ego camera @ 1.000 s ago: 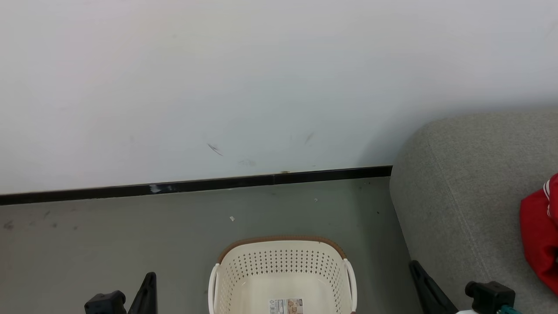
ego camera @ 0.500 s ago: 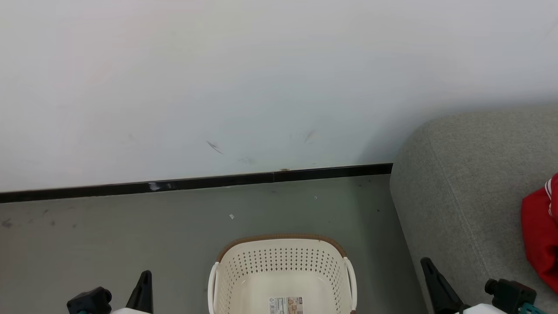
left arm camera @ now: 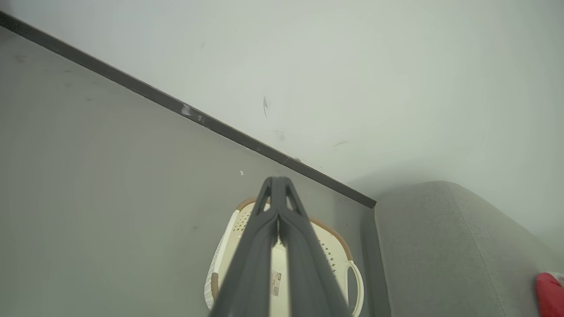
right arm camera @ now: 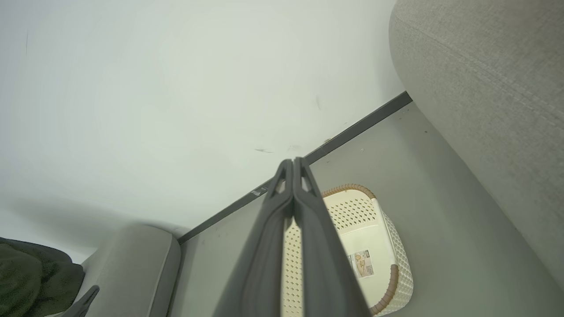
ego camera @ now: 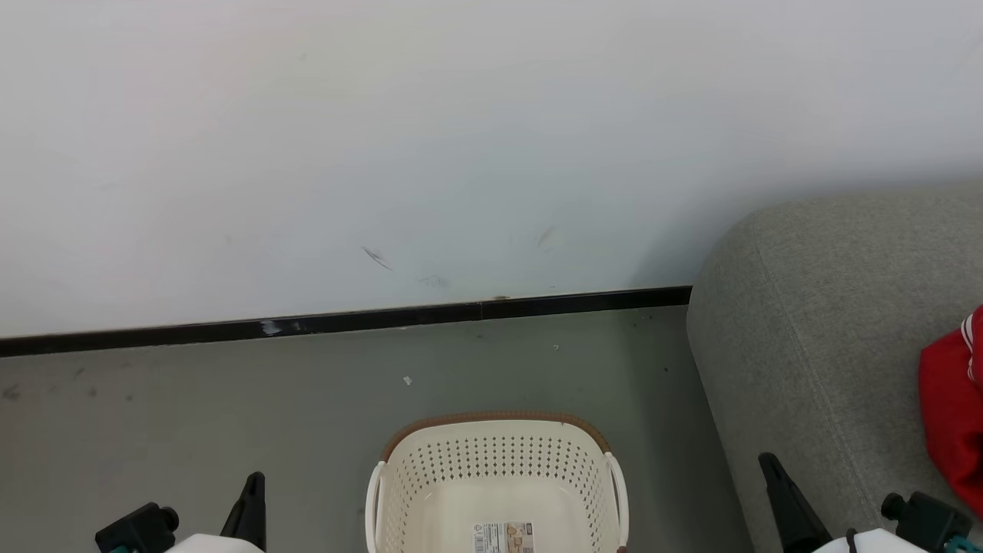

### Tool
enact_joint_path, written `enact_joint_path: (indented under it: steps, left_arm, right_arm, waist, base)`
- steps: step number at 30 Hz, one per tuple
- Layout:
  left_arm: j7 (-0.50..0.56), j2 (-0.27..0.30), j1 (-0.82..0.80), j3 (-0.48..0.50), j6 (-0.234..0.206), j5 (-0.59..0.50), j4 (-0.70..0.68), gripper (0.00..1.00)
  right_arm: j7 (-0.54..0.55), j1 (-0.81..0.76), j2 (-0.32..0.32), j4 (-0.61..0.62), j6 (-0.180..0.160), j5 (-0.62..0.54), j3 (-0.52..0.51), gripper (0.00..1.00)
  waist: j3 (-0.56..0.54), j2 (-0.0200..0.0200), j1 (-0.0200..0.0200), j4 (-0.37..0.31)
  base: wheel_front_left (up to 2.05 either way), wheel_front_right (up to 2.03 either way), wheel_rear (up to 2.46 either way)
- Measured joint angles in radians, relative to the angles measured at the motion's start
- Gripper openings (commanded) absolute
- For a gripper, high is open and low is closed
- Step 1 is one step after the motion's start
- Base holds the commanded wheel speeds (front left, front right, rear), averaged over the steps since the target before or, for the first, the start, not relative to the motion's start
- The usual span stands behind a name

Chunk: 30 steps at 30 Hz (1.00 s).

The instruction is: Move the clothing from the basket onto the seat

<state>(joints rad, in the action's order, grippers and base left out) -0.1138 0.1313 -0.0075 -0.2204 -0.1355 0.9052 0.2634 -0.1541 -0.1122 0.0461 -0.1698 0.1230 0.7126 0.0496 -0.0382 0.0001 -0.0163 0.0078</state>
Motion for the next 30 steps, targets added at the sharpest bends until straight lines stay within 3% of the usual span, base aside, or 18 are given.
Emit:
enact_joint_path:
  steps: [11,30]
  left_arm:
    - [0.036,-0.009,-0.001,0.046,0.035,0.109,-0.003,0.0]
    - [0.095,-0.036,-0.005,0.125,0.105,0.306,-0.003,0.0]
  right_arm:
    - [0.031,0.038,0.017,-0.007,0.0,0.153,-0.007,0.0]
    - [0.074,0.08,0.031,-0.038,0.0,0.43,-0.03,0.0]
  waist:
    - [0.0,0.0,-0.0006,-0.001]
    - [0.019,0.0,0.013,-0.003]
  base:
    - [0.0,0.0,0.0]
    - [0.0,0.0,0.0]
